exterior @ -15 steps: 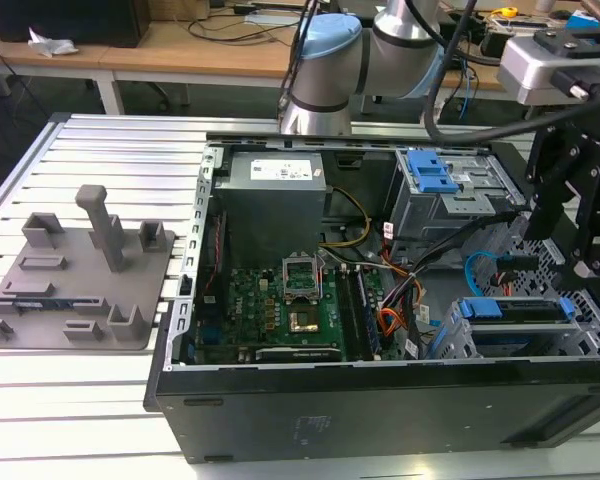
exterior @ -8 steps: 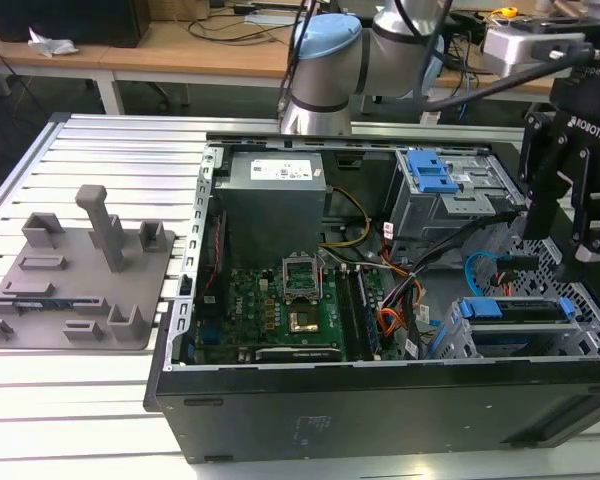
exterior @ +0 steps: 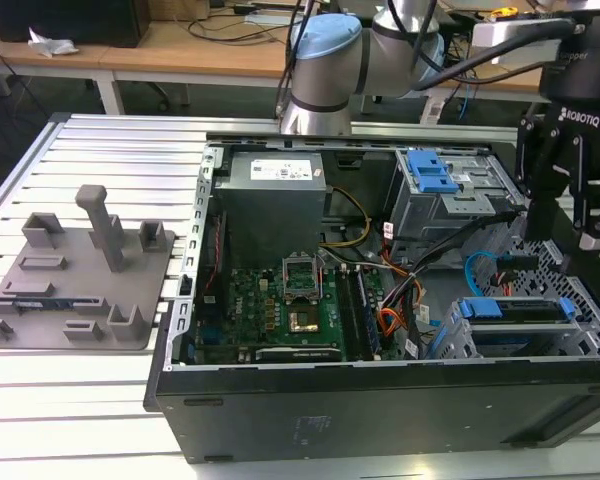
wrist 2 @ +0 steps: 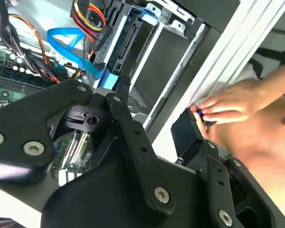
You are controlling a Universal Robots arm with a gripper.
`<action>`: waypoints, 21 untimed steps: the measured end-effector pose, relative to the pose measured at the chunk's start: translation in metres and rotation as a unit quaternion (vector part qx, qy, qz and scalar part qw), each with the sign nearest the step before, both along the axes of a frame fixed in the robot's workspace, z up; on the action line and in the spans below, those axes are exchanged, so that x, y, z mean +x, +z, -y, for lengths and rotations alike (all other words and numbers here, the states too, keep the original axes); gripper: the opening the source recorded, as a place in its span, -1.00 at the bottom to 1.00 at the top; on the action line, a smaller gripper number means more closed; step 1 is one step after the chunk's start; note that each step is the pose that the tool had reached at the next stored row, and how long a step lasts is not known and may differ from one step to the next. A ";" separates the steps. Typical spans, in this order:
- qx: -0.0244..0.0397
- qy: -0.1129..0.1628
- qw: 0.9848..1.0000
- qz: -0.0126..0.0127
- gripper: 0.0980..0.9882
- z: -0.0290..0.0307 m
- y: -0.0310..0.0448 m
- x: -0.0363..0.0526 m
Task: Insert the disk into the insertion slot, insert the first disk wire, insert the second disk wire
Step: 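Insert the first disk wire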
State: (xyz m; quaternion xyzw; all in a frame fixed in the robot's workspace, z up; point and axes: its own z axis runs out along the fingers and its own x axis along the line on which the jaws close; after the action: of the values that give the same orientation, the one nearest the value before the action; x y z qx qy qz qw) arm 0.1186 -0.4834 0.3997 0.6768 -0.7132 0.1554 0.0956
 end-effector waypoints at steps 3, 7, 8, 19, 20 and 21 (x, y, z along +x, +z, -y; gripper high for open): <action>0.000 -0.026 1.000 0.000 0.18 0.0000 -0.0030 0.0000; -0.028 -0.030 0.999 0.001 0.18 -0.0164 -0.0072 0.0062; -0.035 -0.030 0.999 0.001 0.18 -0.0229 -0.0084 0.0077; -0.051 -0.024 0.998 0.001 0.18 -0.0559 -0.0275 0.0214; -0.053 -0.024 0.998 0.001 0.18 -0.0578 -0.0293 0.0214; -0.053 -0.024 0.998 0.001 0.18 -0.0583 -0.0317 0.0214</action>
State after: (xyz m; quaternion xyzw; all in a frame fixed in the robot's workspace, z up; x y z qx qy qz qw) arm 0.1400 -0.4251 0.3680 0.6528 -0.7204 0.1917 0.1344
